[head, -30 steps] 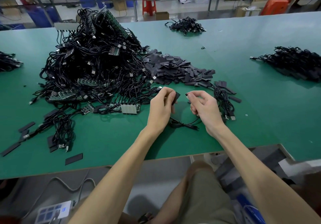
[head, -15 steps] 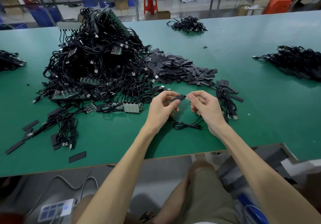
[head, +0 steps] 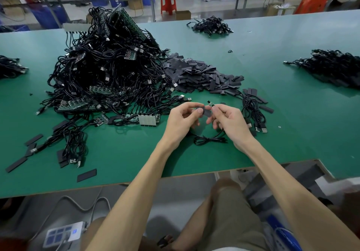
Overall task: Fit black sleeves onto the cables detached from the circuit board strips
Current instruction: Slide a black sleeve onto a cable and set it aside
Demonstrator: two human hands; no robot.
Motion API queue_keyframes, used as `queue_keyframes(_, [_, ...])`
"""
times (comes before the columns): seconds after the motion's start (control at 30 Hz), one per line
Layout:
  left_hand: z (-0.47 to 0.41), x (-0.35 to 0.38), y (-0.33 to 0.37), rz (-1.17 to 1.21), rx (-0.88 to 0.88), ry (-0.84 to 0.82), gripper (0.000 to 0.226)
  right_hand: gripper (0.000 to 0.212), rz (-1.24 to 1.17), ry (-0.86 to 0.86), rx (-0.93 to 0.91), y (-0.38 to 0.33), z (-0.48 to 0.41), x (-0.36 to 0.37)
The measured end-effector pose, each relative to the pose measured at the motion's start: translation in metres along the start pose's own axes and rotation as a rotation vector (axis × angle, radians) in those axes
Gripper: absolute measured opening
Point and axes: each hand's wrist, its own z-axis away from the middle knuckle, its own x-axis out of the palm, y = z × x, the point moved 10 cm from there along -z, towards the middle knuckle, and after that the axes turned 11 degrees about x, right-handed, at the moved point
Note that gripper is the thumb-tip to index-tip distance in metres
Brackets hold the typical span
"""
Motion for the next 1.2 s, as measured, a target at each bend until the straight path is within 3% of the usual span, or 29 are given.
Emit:
queue_keyframes(0.13, [0.001, -0.002, -0.002, 0.018, -0.009, 0.013, 0.018, 0.012, -0.031, -0.023, 0.045, 0.004, -0.001, 0.002])
queue_keyframes(0.27, [0.001, -0.004, 0.001, 0.064, 0.000, 0.031, 0.017, 0.016, -0.042, -0.009, 0.040, 0.004, -0.001, 0.000])
queue_keyframes(0.47, [0.000, -0.007, -0.002, 0.094, -0.014, 0.050, 0.016, 0.008, -0.014, 0.093, -0.001, 0.001, -0.001, -0.011])
queue_keyframes(0.7, [0.000, -0.008, -0.007, 0.072, -0.044, 0.077, 0.015, 0.014, 0.008, 0.122, -0.008, 0.001, 0.000, -0.011])
queue_keyframes(0.9, [0.001, -0.010, -0.007, 0.072, -0.053, 0.089, 0.015, 0.013, -0.129, 0.166, 0.039, 0.006, -0.001, -0.018])
queue_keyframes(1.0, [0.001, -0.010, -0.008, 0.067, -0.059, 0.092, 0.015, 0.022, -0.228, 0.169, 0.070, 0.008, -0.001, -0.021])
queue_keyframes(1.13, [0.001, -0.010, -0.008, 0.065, -0.059, 0.085, 0.013, 0.053, -0.371, 0.176, 0.120, 0.012, 0.000, -0.026])
queue_keyframes(1.2, [0.001, -0.009, -0.008, 0.067, -0.058, 0.081, 0.013, 0.050, -0.383, 0.182, 0.136, 0.015, 0.000, -0.029])
